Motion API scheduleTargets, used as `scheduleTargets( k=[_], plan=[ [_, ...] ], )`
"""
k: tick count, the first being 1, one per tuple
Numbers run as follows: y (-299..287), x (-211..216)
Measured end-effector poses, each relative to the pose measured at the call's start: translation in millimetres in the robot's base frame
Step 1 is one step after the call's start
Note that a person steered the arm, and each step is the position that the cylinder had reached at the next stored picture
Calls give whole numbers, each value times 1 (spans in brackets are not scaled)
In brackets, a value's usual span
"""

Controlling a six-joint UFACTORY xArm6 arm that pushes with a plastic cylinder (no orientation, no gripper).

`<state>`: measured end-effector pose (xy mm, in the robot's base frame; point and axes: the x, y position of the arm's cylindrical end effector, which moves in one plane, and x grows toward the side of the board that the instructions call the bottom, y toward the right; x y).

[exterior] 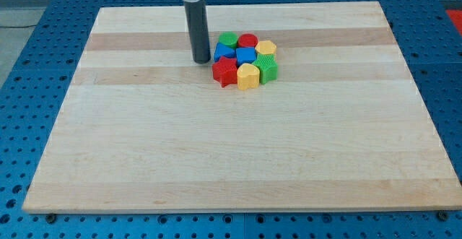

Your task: Move the yellow heart towards the top left of the board

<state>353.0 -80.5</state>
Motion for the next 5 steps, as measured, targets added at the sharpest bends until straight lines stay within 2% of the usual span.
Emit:
scheduleTargets(
  k=[2,3,4,5],
  plan=[
    [-12,76],
    [49,99],
    [136,98],
    [170,59]
  ],
)
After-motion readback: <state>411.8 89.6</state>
